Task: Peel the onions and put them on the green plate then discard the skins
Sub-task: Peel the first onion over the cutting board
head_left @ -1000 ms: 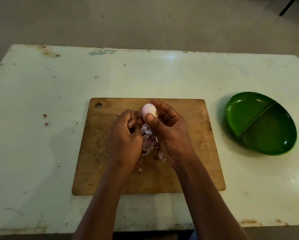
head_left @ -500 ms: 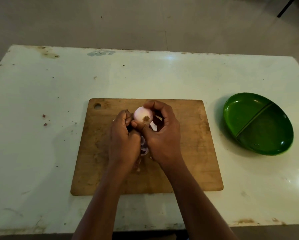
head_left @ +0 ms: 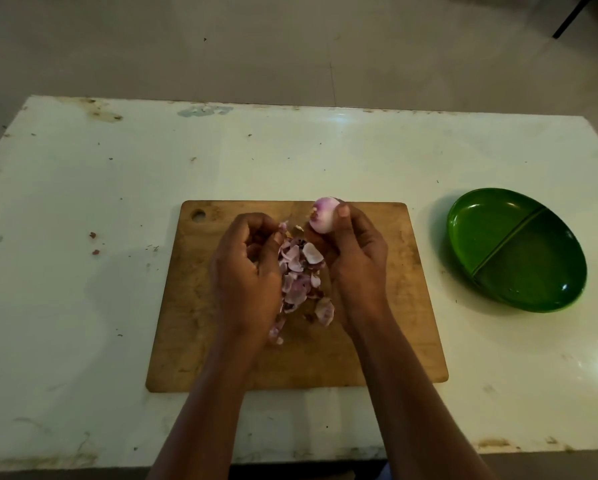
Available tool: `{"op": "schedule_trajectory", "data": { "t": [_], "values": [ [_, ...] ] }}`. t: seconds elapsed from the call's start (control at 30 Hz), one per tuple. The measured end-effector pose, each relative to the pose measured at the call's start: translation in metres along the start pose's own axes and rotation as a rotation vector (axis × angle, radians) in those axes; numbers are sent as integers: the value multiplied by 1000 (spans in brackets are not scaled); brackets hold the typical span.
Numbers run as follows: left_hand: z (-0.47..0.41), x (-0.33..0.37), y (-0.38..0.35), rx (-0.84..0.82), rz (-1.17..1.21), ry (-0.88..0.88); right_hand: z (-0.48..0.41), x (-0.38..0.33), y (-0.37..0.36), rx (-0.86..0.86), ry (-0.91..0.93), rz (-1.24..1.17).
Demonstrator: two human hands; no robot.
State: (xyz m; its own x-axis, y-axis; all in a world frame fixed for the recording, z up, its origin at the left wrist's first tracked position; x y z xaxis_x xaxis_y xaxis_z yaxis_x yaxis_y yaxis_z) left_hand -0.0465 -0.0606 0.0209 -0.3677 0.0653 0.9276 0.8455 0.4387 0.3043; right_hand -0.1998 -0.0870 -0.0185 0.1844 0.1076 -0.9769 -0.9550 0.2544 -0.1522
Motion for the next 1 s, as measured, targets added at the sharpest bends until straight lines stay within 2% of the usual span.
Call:
{"op": "schedule_trajectory", "data": {
  "t": [0.1, 0.2, 0.53, 1.0],
  "values": [
    [-1, -2, 1, 5, -4, -9, 1, 10, -4, -41, -164, -163],
    [-1, -3, 2, 0, -11, -15, 1, 11, -7, -67, -199, -147],
    [-1, 9, 2, 24, 75, -74, 5, 11, -17, -222, -166, -73],
    [-1, 7, 7, 26, -91, -197, 1, 7, -14, -188, -17, 51]
  ]
}}
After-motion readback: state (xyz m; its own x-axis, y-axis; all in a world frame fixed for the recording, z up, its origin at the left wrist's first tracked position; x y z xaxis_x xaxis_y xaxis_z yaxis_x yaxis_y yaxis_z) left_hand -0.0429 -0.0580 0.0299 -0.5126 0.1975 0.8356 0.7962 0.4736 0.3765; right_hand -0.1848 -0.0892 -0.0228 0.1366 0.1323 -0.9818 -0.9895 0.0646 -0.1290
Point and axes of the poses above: each hand's wrist, its own z-axis away from the middle knuckle, its own y-axis out of the back of the hand, x = y × z, the point moved 8 cm from there along -z, towards the middle knuckle, and after that the axes turned 5 degrees about z, right-handed, at the moved point
